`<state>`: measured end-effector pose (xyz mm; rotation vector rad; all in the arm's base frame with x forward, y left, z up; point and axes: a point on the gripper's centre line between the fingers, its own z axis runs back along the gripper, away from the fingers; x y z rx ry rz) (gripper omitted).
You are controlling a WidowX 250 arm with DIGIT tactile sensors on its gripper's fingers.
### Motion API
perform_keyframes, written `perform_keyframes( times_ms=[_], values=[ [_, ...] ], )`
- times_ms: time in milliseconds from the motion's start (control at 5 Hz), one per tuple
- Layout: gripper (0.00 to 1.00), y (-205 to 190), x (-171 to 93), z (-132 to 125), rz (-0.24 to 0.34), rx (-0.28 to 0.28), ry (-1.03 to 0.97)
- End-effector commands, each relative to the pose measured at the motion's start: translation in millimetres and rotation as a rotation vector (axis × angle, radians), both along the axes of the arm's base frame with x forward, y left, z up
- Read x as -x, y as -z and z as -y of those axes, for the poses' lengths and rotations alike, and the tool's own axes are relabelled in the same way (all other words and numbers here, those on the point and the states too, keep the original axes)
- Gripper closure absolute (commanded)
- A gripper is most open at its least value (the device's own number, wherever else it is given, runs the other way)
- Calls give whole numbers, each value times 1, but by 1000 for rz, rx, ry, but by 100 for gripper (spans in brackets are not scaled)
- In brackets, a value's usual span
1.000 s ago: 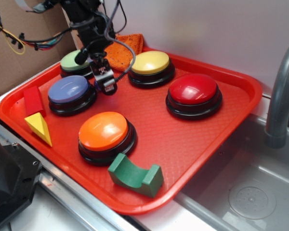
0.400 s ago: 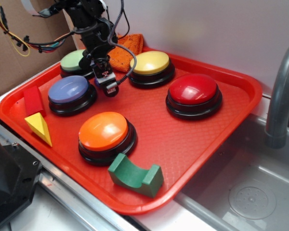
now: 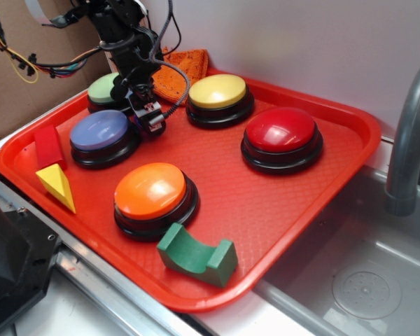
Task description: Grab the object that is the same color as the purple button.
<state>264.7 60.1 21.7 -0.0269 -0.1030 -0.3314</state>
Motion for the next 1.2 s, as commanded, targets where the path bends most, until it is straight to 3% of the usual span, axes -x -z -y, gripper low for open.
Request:
perform_keyframes(
  times_ms=[0, 400, 600, 1000],
  values=[
    [100, -14, -2, 7, -2, -34, -37],
    [100, -75, -1, 16, 49, -60, -150],
    [100, -109, 1, 35, 31, -119, -176],
    [100, -139, 19, 58, 22, -3, -234]
  ],
)
